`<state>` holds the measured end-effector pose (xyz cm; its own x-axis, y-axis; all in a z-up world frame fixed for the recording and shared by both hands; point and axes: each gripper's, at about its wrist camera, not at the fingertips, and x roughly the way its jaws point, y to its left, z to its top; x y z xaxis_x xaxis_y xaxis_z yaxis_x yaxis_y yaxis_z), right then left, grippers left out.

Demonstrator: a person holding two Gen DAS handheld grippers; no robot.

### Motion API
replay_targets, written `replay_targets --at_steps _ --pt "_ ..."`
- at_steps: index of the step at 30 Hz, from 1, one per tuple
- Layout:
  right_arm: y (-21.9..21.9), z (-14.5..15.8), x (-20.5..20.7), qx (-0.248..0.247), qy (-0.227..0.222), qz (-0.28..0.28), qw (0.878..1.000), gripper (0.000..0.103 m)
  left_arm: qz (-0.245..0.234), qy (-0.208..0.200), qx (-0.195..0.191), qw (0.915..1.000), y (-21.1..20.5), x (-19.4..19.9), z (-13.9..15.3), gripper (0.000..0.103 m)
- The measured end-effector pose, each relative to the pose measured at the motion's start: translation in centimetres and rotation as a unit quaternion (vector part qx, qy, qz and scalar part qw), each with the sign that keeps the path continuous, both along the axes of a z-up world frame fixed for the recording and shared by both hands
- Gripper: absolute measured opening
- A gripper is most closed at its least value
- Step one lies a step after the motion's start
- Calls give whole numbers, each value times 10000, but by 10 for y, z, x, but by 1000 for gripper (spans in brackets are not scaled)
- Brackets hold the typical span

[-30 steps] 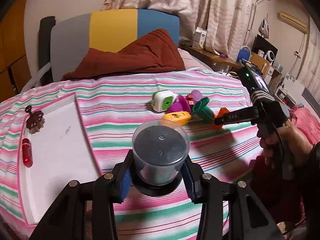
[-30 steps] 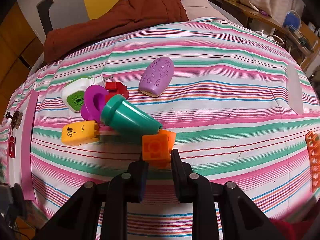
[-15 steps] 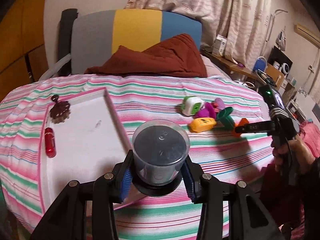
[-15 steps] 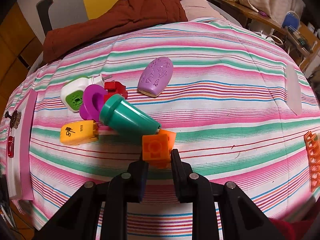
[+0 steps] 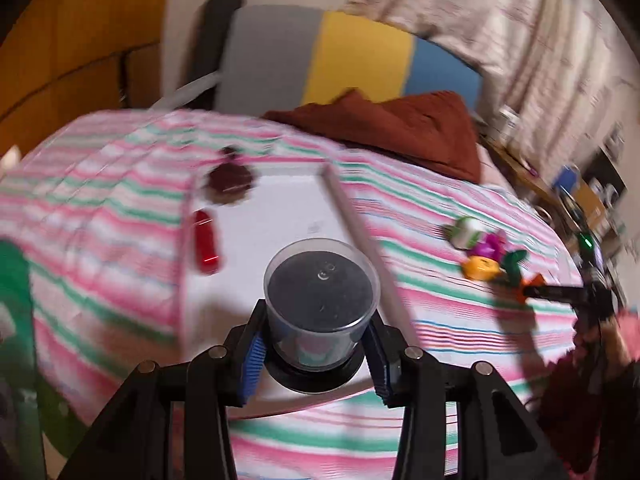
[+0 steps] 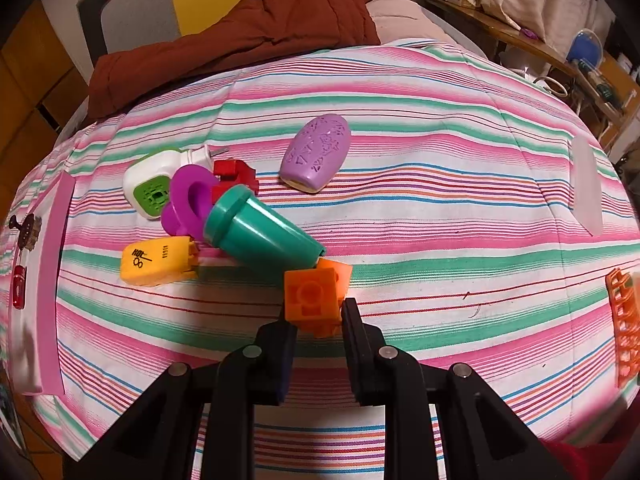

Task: Organize rigid objects
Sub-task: 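Lower the clear cup onto the tray beside the red cylinder and open the left tool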

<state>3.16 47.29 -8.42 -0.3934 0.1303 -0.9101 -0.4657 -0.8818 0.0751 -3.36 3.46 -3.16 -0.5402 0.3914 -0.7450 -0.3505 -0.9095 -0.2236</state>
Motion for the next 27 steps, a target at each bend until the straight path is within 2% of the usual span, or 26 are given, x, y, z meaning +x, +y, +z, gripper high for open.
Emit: replay_targets --at_steps 5,10,18,22,27 --pt "-2 0 -1 49 -18 48 10000 22 276 -407 178 9986 -27 -16 -17 44" --pt "-2 0 -2 55 -12 14 10000 22 267 -581 82 9979 -21 -31 -29 44" --pt "-2 -1 -2 92 -23 -5 10000 22 275 -353 -381 9983 -9 -62 -41 44" --pt "-2 0 -2 104 -14 -11 9999 22 332 -411 -606 9968 -4 -78 -52 45" --pt "0 0 -2 98 -7 -31 9999 22 275 -351 -693 9966 0 -82 -56 46"
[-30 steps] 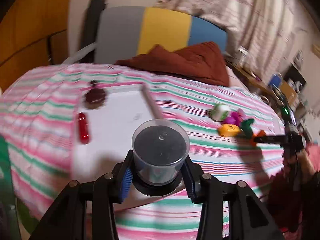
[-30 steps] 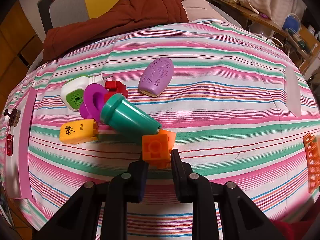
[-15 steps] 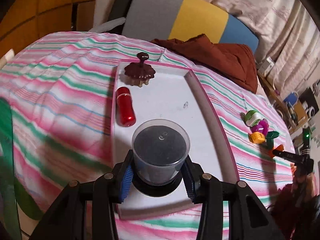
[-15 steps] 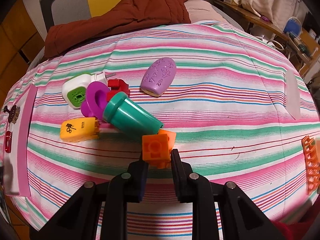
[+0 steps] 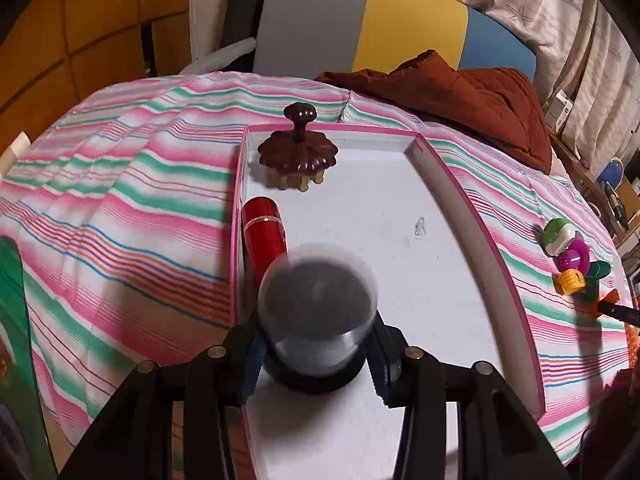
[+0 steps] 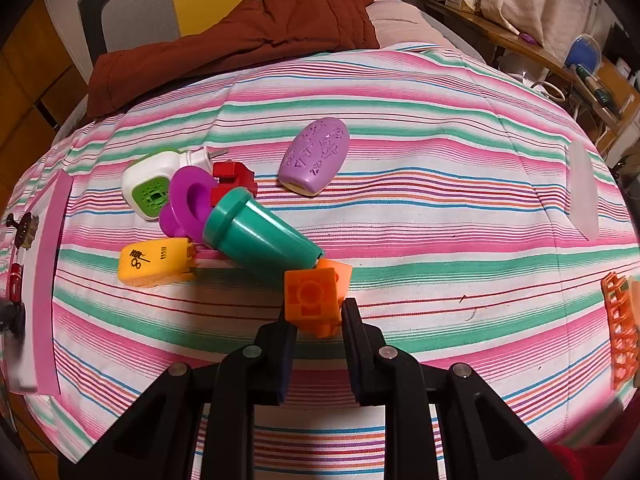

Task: Organize rigid objects
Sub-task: 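Lower the clear cup onto the tray beside the red cylinder and open the left tool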

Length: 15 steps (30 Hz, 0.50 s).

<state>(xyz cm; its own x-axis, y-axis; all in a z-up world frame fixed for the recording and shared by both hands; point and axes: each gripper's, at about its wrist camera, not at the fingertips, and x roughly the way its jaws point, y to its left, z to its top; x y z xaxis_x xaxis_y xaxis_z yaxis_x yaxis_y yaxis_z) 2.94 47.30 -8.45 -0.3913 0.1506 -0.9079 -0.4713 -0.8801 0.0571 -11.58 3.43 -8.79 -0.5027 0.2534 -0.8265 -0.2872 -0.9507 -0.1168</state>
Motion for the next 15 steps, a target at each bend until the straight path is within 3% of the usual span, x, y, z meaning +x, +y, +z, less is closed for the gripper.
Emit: replay_targets --at_steps 3,6,15 --pt "0 0 -1 18 -13 20 10000 22 -49 137 -12 9999 1 -2 3 48" --pt "-1 -1 -1 44 -27 33 10000 22 -8 206 -18 9998 -1 -4 4 59" --pt "0 -1 -1 68 -41 54 10000 22 89 642 -43 9979 -4 19 24 64"
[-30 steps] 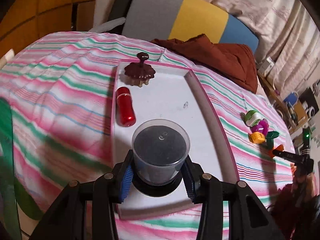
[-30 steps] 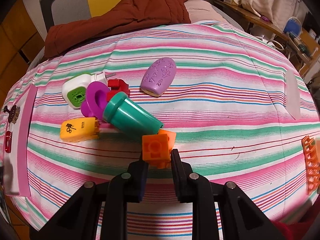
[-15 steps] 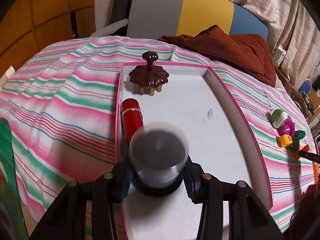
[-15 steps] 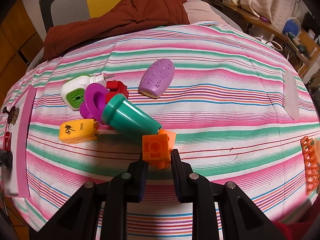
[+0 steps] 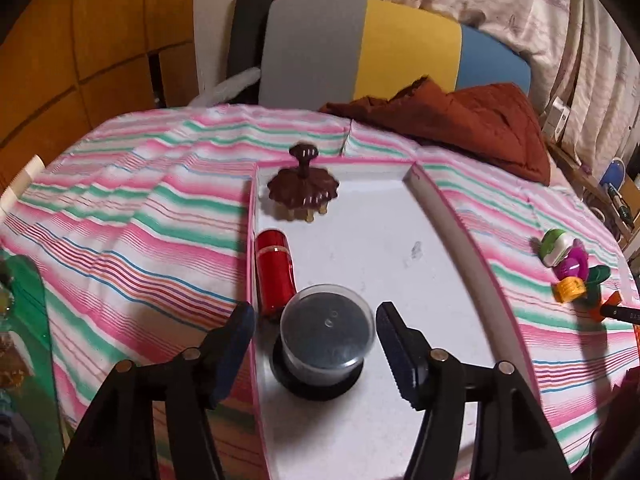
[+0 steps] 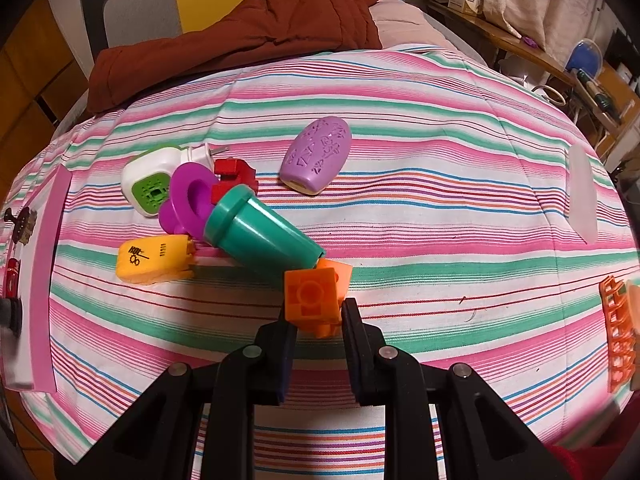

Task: Organize rigid objects
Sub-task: 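Lower the clear cup onto the tray beside the red cylinder and open the left tool, then withdraw the open left tool from the cup while the right tool lifts the orange cube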

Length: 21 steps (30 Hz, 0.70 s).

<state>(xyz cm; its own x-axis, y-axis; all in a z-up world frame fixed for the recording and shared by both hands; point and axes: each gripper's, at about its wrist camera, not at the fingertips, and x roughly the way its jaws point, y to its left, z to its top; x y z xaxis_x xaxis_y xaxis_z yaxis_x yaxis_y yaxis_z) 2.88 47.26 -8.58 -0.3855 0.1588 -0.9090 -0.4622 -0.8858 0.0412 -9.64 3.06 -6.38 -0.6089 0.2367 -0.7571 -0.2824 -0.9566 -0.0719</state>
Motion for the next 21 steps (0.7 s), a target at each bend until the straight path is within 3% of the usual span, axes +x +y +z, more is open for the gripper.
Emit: replay_targets --at_steps 9,21 --pt "0 -1 -2 74 -38 60 9999 22 115 247 80 9996 -12 32 19 65" --pt "-7 -2 -4 198 -151 203 9995 22 292 216 143 9992 -33 50 20 65"
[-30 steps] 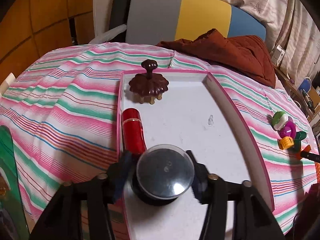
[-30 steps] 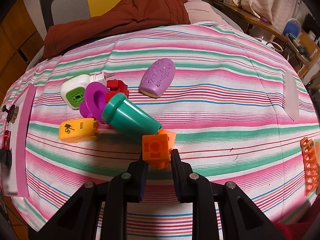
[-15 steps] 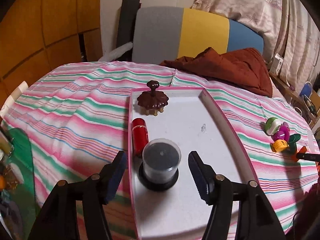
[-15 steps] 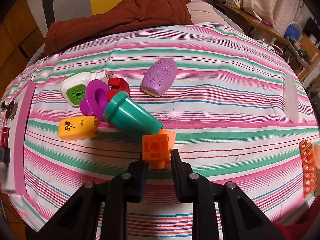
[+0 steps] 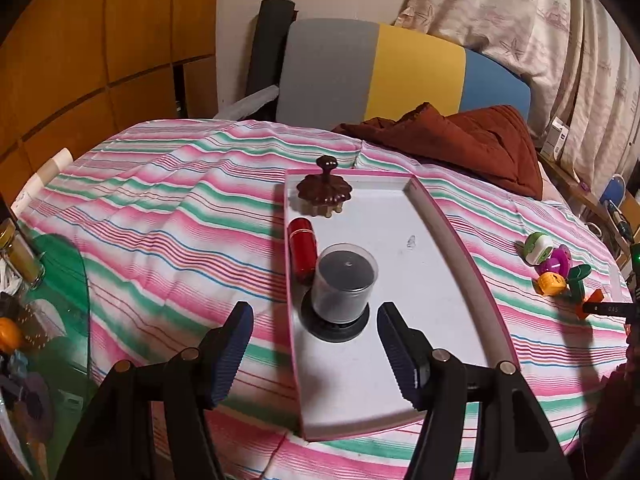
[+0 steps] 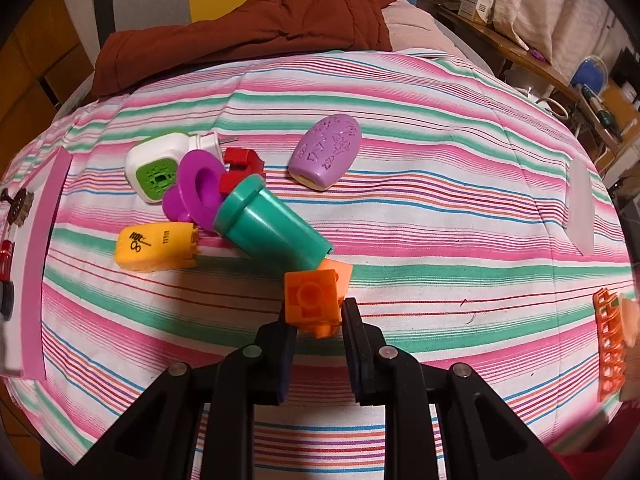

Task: Organize rigid objects
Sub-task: 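Withdraw the open left tool from the cup while the right tool lifts the orange cube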

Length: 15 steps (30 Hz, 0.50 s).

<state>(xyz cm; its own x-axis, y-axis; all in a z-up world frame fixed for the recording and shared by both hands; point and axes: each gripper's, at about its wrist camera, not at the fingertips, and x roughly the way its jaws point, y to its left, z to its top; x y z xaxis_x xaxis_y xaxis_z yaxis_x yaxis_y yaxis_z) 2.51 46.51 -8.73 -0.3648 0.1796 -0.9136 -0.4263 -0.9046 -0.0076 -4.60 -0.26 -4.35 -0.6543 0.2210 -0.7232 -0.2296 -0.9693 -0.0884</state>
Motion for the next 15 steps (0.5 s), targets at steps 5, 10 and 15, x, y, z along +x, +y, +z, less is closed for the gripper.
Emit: replay_targets --at_steps 5,10,15 --pt "-12 2 2 -80 -71 154 9998 22 45 -40 49 10000 -8 2 -2 65" --pt "-34 6 6 -150 -91 453 9988 22 102 -70 103 9999 -14 3 -4 65" --pt "-58 8 9 -389 -16 687 9969 22 141 -129 125 9997 -19 3 -6 65"
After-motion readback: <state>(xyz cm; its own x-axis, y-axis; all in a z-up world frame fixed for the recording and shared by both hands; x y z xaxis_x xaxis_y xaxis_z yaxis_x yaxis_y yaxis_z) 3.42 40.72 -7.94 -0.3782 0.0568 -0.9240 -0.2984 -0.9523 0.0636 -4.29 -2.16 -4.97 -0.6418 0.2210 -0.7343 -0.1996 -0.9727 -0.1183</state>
